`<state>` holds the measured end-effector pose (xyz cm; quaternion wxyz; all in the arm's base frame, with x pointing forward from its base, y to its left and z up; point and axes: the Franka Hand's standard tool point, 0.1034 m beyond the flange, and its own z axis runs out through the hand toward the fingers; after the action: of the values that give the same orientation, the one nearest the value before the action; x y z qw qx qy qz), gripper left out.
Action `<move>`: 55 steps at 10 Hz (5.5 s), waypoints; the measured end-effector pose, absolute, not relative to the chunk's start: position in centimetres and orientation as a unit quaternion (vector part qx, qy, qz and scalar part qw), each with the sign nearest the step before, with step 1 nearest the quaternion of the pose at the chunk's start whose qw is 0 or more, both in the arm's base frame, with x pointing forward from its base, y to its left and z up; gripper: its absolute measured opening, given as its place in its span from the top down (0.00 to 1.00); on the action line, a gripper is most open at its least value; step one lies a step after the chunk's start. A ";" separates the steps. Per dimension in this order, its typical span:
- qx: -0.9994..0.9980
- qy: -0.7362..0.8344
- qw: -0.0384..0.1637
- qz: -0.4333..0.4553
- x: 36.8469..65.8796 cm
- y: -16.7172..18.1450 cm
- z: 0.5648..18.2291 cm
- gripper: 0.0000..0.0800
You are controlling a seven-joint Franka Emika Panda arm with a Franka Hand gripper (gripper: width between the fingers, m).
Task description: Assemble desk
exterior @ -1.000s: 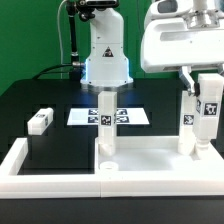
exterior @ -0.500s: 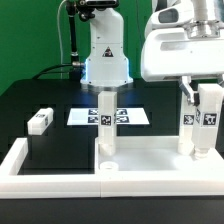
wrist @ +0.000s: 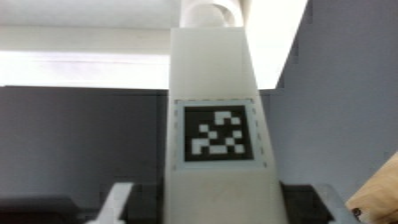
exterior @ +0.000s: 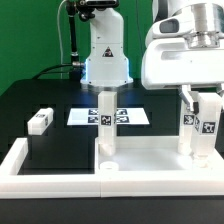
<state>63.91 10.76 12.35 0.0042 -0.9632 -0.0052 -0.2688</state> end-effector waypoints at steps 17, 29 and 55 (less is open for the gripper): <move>-0.962 -0.008 0.000 -0.273 63.9 10.7 11.7 0.64; -0.960 -0.012 -0.003 -0.280 63.9 10.9 11.2 0.20; -0.995 0.085 0.020 0.045 65.0 10.0 12.4 0.64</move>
Offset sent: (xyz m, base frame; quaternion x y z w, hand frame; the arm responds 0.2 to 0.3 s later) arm -0.0017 0.0027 -0.0056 0.0003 0.0037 -0.0012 1.0000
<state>65.00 9.98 12.38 0.0195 -0.9952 0.0851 0.0454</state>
